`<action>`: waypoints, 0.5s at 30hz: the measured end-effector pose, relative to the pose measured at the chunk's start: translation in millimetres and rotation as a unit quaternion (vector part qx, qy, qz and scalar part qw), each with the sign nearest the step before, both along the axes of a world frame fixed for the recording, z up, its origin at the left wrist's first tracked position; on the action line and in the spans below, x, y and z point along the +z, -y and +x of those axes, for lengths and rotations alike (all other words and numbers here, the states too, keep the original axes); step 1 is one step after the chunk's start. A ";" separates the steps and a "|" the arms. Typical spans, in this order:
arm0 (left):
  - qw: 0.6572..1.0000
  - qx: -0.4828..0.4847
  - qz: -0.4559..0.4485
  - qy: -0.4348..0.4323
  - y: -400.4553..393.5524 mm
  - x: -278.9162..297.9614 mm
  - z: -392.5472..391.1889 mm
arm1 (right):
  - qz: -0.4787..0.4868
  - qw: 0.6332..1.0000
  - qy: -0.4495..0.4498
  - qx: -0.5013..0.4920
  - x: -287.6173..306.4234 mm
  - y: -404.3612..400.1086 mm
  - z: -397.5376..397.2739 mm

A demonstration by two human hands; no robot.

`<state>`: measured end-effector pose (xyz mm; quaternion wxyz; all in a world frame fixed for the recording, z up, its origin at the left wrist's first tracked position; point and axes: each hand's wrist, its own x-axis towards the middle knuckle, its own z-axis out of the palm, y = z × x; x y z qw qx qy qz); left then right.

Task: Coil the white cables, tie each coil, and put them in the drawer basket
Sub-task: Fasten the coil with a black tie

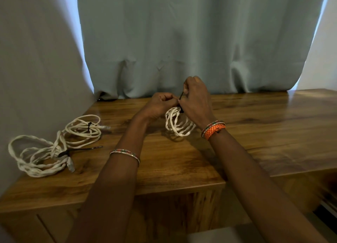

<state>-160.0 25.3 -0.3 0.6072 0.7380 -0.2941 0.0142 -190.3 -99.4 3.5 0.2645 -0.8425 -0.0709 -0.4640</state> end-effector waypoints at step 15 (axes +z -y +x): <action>0.986 0.079 -0.148 0.017 -0.2 0.9 5.7 | 0.265 0.910 -0.177 0.267 0.7 5.9 3.0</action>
